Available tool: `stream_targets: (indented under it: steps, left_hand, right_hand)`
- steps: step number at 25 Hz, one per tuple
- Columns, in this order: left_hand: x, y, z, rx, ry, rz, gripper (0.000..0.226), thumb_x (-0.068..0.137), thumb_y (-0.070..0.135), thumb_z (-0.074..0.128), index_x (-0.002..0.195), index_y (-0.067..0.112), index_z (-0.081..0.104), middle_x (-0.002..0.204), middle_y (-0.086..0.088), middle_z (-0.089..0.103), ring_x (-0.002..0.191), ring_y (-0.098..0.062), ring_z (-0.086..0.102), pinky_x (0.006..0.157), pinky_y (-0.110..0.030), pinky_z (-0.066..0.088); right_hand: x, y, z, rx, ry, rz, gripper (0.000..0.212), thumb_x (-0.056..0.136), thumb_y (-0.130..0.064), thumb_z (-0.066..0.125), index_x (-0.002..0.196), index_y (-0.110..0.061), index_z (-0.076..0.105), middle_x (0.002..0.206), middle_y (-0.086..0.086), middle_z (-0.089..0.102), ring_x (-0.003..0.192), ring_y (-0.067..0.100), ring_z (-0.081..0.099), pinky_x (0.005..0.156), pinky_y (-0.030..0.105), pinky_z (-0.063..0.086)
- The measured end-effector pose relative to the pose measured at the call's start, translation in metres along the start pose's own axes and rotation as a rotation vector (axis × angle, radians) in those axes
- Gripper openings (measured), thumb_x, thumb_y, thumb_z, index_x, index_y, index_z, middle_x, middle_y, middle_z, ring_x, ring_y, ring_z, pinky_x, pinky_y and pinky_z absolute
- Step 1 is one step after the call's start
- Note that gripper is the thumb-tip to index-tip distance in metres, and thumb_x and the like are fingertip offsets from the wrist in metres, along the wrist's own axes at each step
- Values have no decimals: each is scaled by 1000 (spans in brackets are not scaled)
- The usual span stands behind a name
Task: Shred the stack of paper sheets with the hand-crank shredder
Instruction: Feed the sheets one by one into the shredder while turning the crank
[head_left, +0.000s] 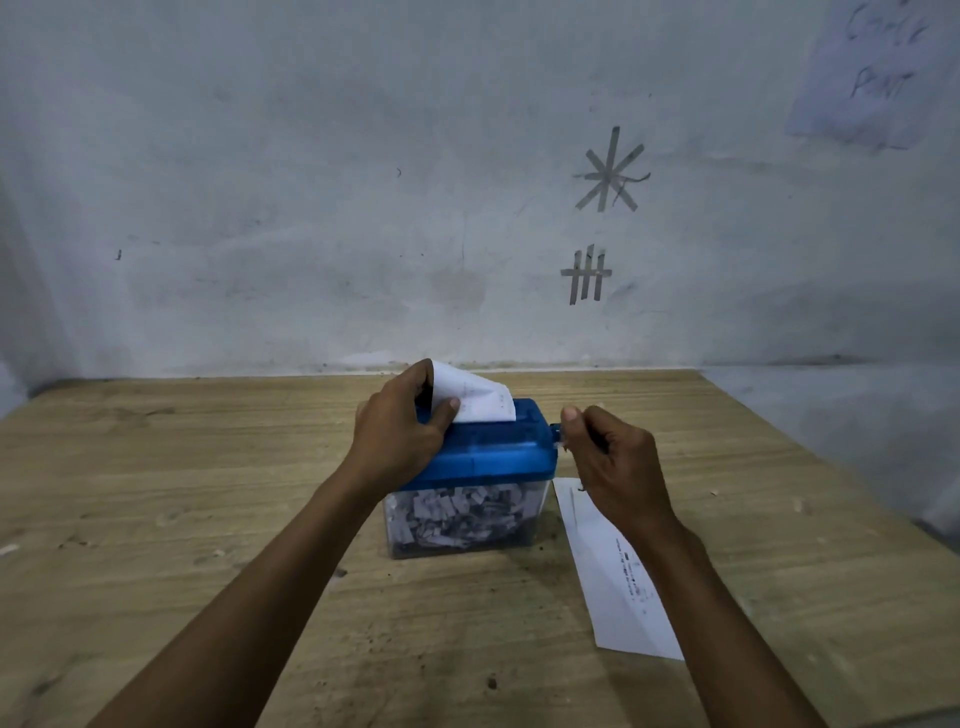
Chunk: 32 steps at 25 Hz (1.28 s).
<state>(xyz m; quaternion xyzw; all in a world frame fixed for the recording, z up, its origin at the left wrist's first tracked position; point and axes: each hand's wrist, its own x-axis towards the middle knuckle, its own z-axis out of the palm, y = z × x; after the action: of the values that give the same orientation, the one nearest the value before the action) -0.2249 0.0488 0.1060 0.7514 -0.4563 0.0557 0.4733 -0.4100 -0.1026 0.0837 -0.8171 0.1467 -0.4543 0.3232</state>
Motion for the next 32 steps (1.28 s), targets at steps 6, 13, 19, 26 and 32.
stream_targets:
  steps: [6, 13, 19, 26, 32]
  left_hand:
    - [0, 1, -1, -19, -20, -29, 25, 95, 31, 68, 117, 20, 62, 112, 4, 70, 102, -20, 65, 90, -50, 55]
    - [1, 0, -1, -49, -29, -43, 19, 95, 29, 67, 112, 22, 62, 111, 5, 69, 105, -18, 64, 92, -49, 54]
    - [-1, 4, -1, 22, -59, -100, 27, 96, 38, 64, 118, 23, 59, 115, 10, 65, 108, -18, 60, 101, -47, 48]
    - [-5, 13, 1, 281, -150, -102, 76, 67, 84, 65, 116, 26, 51, 107, 8, 62, 98, -17, 58, 90, -36, 32]
    - [-2, 13, 2, 444, -176, -115, 93, 52, 101, 48, 107, 27, 45, 97, 10, 57, 88, -16, 56, 92, -39, 42]
  right_hand:
    - [62, -29, -11, -265, -227, 212, 64, 108, -39, 33, 61, -10, 65, 62, 0, 68, 61, 10, 65, 63, 27, 48]
    - [116, -30, -9, -170, -658, 585, 42, 95, -13, 37, 54, -7, 45, 50, 10, 58, 42, 16, 30, 46, 26, 27]
    - [124, -15, 5, -174, -616, 744, 41, 87, -17, 38, 47, -11, 47, 48, 6, 47, 43, 15, 26, 47, 24, 23]
    - [91, 34, 39, 4, -475, 970, 17, 92, -19, 49, 81, -8, 55, 80, 13, 63, 68, 24, 57, 60, 26, 48]
    - [69, 55, 57, 369, -179, 1099, 20, 98, -19, 49, 97, -1, 58, 83, 17, 64, 68, 27, 60, 61, 29, 48]
